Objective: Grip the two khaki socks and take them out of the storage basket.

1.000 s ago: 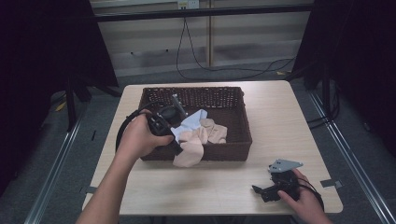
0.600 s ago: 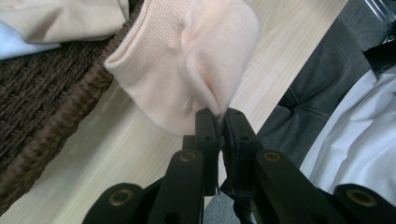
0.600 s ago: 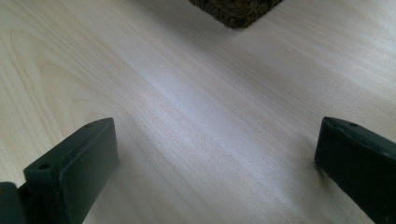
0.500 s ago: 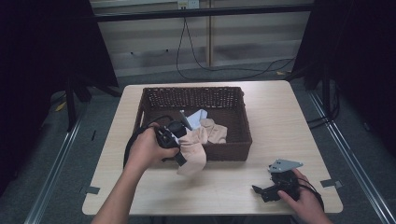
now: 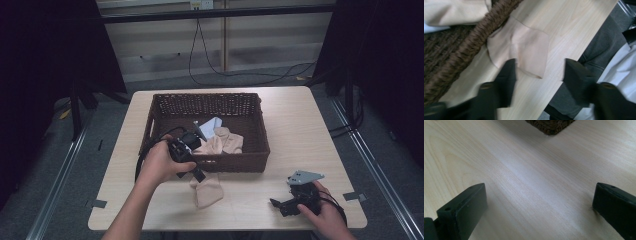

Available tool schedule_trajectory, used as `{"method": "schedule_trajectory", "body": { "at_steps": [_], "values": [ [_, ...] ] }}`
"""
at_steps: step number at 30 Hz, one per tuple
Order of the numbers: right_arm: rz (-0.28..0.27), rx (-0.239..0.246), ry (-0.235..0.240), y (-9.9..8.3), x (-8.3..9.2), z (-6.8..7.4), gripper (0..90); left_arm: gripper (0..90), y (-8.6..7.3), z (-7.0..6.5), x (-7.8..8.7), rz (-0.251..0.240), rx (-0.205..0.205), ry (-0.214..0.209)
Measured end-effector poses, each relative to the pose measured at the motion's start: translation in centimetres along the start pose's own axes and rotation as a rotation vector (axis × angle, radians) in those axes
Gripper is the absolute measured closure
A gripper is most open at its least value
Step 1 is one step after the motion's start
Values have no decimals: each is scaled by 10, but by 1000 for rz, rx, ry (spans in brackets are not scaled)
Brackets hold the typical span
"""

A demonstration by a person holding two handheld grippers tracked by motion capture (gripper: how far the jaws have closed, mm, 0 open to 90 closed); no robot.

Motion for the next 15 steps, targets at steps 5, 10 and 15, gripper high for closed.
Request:
{"method": "schedule_trajectory", "body": {
  "at_steps": [5, 10, 15],
  "values": [
    [0, 0, 0, 0, 0, 0, 0, 195, 9, -3, 16, -45, -11, 46],
    [0, -4, 0, 0, 0, 0, 0, 156, 21, -4, 29, -78, -18, 75],
    [-4, 0, 0, 0, 0, 0, 0, 145, 35, 3, 36, -90, 2, 98]
  ]
}}
Point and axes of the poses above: each handheld gripper's, and its own axes: x roughly backward along the jaws, y roughly out of its top, z roughly to its left, the point moved 1 cm from there along -x, roughly forward along the jaws, and after that the axes turned 10 degrees about -y, right-handed, at the moved point
